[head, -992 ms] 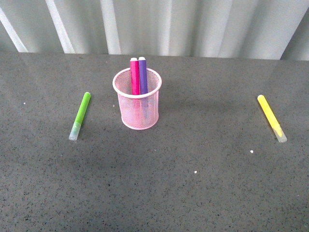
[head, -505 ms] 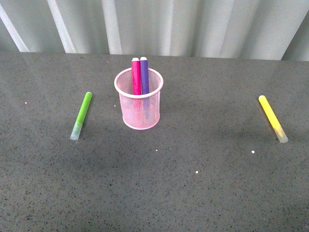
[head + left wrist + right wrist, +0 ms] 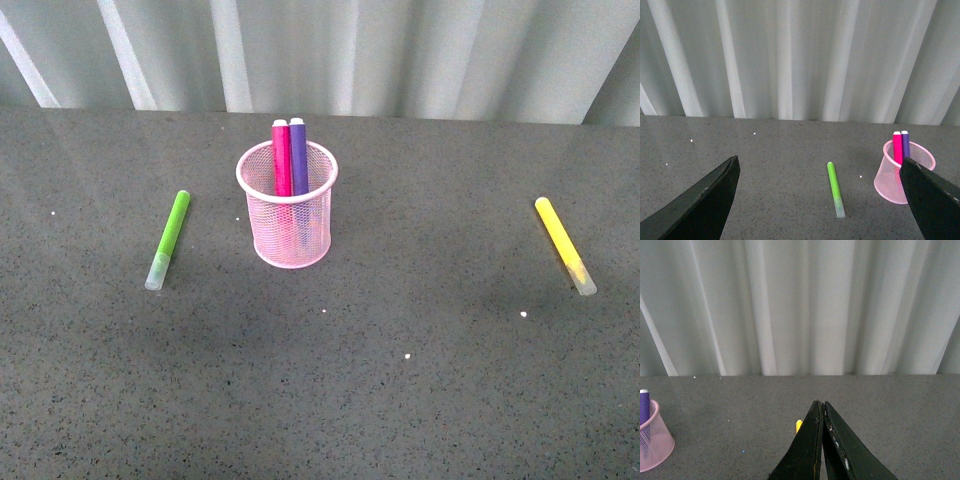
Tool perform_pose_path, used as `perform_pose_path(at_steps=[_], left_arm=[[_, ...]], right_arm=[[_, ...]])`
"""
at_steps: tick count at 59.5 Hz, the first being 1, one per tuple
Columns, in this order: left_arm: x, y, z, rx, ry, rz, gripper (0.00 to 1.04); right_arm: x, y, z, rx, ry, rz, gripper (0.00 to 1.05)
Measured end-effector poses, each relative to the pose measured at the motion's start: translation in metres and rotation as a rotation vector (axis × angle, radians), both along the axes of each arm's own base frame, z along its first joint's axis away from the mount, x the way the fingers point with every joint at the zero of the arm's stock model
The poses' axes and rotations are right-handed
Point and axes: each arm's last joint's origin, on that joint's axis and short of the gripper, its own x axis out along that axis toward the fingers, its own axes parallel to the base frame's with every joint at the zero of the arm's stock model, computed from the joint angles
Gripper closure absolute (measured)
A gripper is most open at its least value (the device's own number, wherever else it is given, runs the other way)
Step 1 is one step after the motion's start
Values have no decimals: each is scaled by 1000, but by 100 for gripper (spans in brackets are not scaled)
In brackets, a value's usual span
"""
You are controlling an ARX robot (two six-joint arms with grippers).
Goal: Insert purple and pink pens into pink cup
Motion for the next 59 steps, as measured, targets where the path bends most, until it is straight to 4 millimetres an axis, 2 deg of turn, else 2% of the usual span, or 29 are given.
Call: perform_pose_path(at_steps=[55, 59], left_arm=[[0, 0, 0, 0, 0, 0, 7], [0, 0, 0, 0, 0, 0, 7]], right_arm=[[-23, 0, 2, 0, -8, 0, 101], [-29, 0, -2, 1, 21, 0, 101]])
